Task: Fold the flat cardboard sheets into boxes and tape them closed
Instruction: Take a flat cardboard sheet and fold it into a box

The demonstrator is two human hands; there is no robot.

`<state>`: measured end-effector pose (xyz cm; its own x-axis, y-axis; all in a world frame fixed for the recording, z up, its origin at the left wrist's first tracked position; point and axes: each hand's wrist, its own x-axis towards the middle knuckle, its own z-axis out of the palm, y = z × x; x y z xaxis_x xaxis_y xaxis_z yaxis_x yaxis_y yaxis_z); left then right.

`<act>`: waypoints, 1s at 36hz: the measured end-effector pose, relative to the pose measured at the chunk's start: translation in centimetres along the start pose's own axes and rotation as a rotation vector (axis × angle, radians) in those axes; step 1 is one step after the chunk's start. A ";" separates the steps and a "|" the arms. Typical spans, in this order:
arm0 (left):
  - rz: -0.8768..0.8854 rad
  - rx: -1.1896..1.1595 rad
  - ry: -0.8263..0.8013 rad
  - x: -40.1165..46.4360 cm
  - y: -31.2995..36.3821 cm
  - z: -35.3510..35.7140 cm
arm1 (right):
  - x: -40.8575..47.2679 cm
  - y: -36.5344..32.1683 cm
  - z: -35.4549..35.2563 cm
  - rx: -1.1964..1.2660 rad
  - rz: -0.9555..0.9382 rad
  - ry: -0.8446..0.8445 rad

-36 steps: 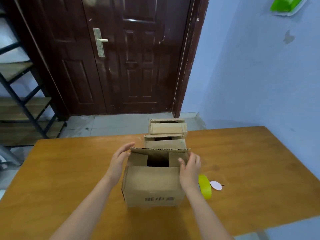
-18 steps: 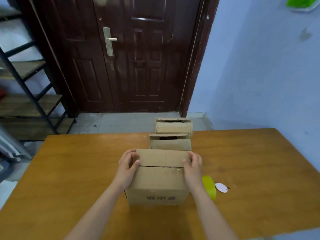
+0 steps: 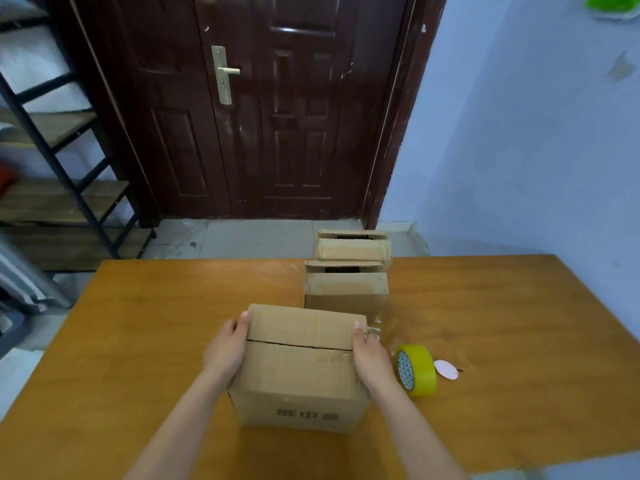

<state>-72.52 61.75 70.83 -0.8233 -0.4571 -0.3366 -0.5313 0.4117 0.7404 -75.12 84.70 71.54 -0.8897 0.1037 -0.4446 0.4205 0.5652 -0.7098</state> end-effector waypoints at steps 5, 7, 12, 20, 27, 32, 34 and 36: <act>0.001 0.182 0.090 0.1 -1.4 -4.5 | -2.0 -1.3 2.9 -0.032 -0.083 -0.090; 0.036 0.196 0.151 0.2 -2.0 -6.0 | -2.2 -2.2 3.9 -0.020 -0.123 -0.103; 0.210 -0.056 0.413 -0.6 -2.6 -8.8 | -2.9 -5.3 5.8 0.159 -0.291 -0.114; 0.499 -0.429 0.738 -2.2 -4.6 -10.1 | -4.3 -9.5 7.2 0.504 -0.267 -0.342; 0.706 -0.438 0.716 -3.0 -5.2 -10.7 | -3.1 -10.9 6.2 0.637 -0.042 -0.422; 0.640 -0.733 0.579 -3.4 -5.4 -10.8 | -3.0 -8.9 6.2 0.461 -0.225 -0.402; 0.596 -0.740 0.535 -3.3 -6.0 -10.9 | -3.0 -7.7 6.3 0.473 -0.289 -0.411; 0.569 -0.658 0.489 -3.2 -6.9 -10.8 | -3.1 -6.4 6.3 0.501 -0.324 -0.398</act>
<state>-64.07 51.90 73.12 -0.6698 -0.6626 0.3353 0.2549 0.2190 0.9419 -73.96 75.58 74.01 -0.8915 -0.3660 -0.2671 0.2626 0.0631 -0.9628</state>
